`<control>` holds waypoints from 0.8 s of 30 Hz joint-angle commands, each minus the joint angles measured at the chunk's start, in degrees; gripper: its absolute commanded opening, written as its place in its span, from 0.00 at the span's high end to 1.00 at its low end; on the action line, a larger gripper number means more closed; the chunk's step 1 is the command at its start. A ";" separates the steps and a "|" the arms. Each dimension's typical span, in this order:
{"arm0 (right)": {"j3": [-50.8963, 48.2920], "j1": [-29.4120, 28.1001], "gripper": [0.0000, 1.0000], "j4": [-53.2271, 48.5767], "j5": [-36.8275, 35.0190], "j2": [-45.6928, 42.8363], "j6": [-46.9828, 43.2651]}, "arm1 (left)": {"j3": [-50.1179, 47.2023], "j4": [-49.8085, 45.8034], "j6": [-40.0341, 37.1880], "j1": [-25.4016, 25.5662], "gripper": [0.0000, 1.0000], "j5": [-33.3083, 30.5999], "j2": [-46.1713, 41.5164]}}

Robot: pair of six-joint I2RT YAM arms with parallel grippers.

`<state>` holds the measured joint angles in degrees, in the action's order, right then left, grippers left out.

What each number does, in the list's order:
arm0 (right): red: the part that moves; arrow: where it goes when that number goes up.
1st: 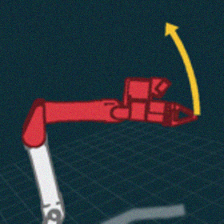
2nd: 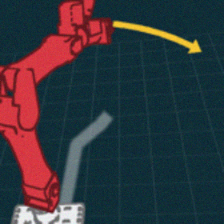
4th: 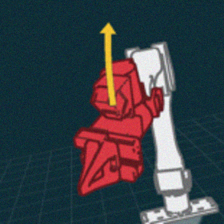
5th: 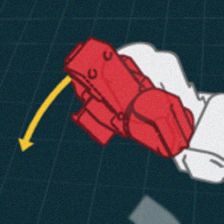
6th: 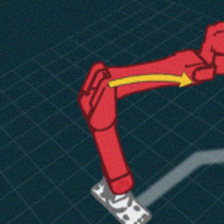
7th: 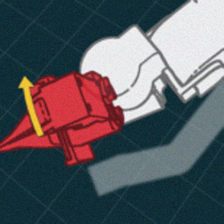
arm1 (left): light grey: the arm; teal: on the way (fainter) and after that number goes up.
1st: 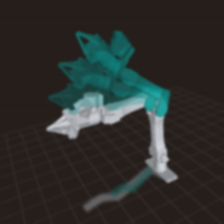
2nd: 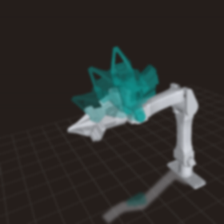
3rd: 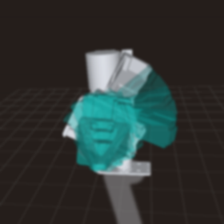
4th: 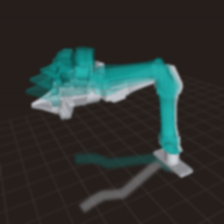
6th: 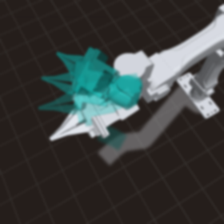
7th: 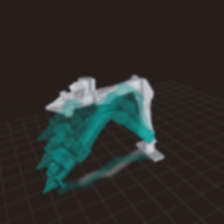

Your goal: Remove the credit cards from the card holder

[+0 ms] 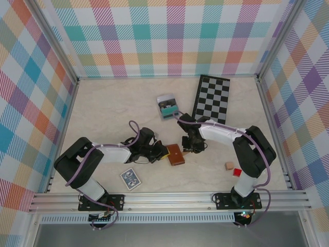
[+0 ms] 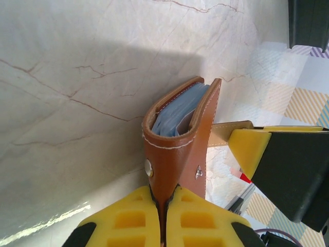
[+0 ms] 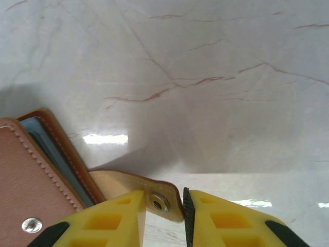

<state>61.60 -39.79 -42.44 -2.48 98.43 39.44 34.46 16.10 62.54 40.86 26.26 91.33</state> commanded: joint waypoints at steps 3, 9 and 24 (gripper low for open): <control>0.78 -0.34 0.73 2.17 5.91 1.22 -3.29 | 3.00 -10.60 -2.98 0.02 0.70 -2.60 -2.37; 1.15 -0.33 0.78 2.58 6.83 1.85 -4.27 | 7.28 -22.18 -7.30 -0.14 0.30 -5.91 -6.88; 8.87 -5.07 0.96 -3.47 -1.46 -5.68 -8.98 | 9.91 -47.15 -12.84 -10.33 0.00 -18.79 -20.03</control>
<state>67.11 -43.29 -43.53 -1.98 96.53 32.93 43.44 -24.45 51.55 32.45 10.37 73.34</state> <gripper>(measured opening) 0.066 0.999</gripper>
